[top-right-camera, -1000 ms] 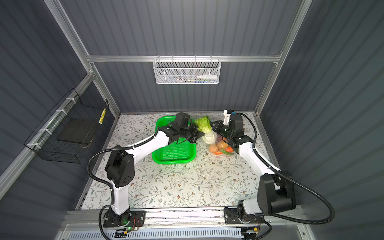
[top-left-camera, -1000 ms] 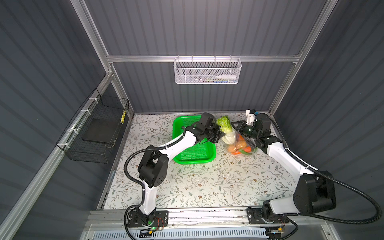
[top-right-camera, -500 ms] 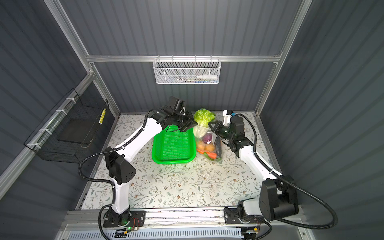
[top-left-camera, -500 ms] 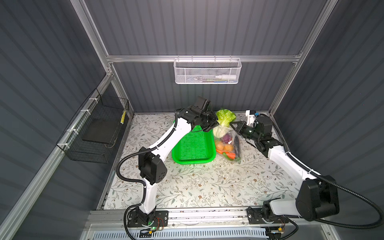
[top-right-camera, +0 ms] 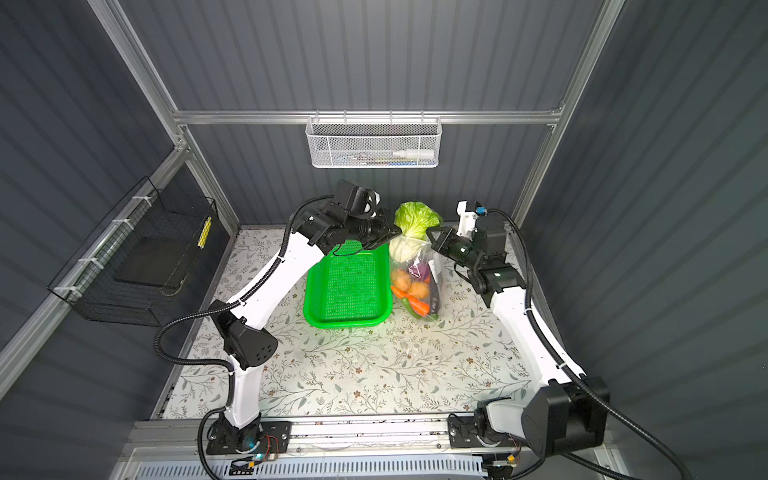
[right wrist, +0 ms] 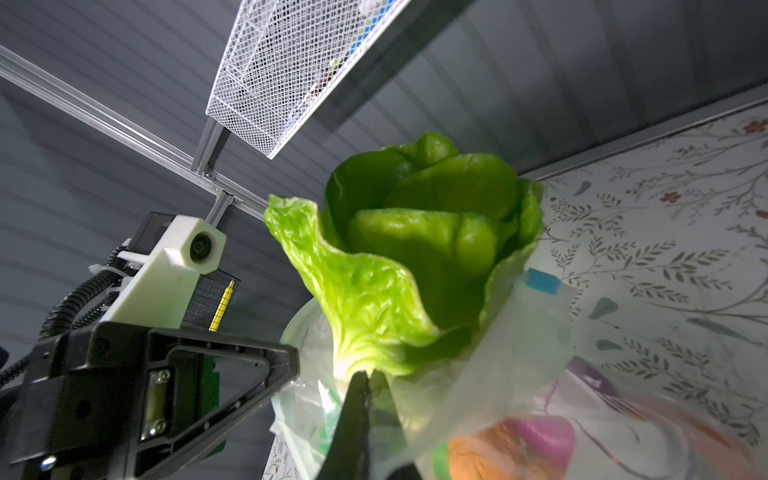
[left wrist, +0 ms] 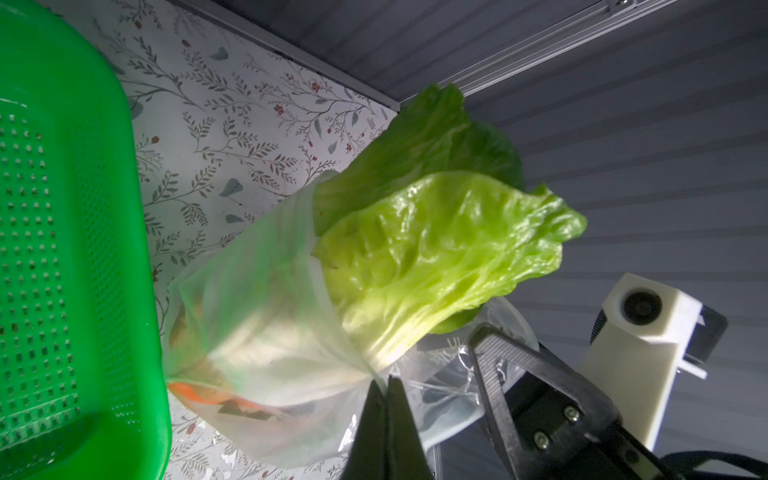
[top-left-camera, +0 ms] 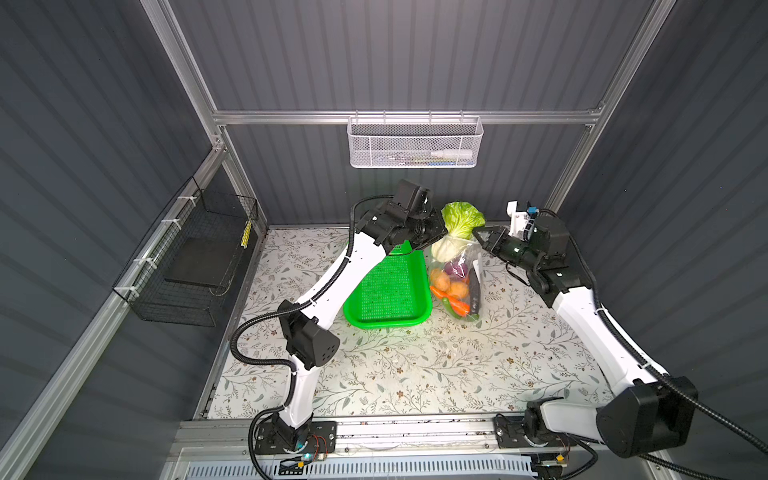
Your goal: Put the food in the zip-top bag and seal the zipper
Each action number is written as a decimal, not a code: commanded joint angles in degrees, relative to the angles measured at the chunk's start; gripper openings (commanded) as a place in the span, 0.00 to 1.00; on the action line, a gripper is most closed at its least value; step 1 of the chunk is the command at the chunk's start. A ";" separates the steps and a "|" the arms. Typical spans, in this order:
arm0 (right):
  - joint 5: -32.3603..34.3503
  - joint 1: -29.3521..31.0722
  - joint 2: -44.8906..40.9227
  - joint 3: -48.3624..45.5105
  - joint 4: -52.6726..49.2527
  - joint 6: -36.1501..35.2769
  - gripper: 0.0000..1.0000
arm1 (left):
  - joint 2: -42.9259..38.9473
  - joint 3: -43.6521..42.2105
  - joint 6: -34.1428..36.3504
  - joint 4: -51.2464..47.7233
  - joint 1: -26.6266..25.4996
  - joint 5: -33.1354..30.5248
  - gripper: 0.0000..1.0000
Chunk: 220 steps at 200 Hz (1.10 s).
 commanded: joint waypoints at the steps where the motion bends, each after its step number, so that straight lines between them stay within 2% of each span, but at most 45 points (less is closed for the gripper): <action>1: 5.93 -1.46 -1.77 0.72 -6.03 -5.94 0.00 | -0.11 -2.35 1.90 1.30 0.97 -2.34 0.00; 20: 4.45 -2.79 -1.27 -1.32 -9.92 -5.01 0.00 | -0.39 -5.97 2.63 0.14 0.50 -1.52 0.00; 41: 2.35 -3.06 -3.29 -7.78 -5.14 -1.36 0.02 | -1.43 -6.72 6.20 0.06 -0.90 -5.43 0.00; 62: 1.50 -3.15 -4.19 -10.24 -4.51 0.21 0.07 | -1.57 -7.00 7.55 0.14 -0.99 -5.62 0.00; 85: -0.70 -3.48 -3.95 -9.46 -7.02 -0.33 0.21 | -1.15 -6.87 9.08 -0.09 -2.06 -5.31 0.00; 105: -3.42 -5.83 -4.12 -7.26 -10.57 -0.50 0.46 | -0.91 -5.81 10.98 -1.01 -3.33 -5.58 0.00; 131: -6.04 -9.43 -3.75 -2.88 -15.56 -2.07 0.57 | -1.20 -5.76 11.98 -0.67 -3.80 -5.04 0.00; 167: -9.97 -13.99 -1.78 0.23 -17.97 0.35 0.61 | -0.88 -5.47 13.11 -0.02 -4.31 -3.58 0.00; 206: -14.70 -13.85 -0.01 2.21 -23.11 1.11 0.61 | -0.12 -4.58 13.74 0.06 -5.30 -2.64 0.00; 220: -14.37 -13.72 -0.78 0.99 -24.03 0.41 0.62 | 0.18 -3.68 15.46 -0.25 -5.86 -1.36 0.00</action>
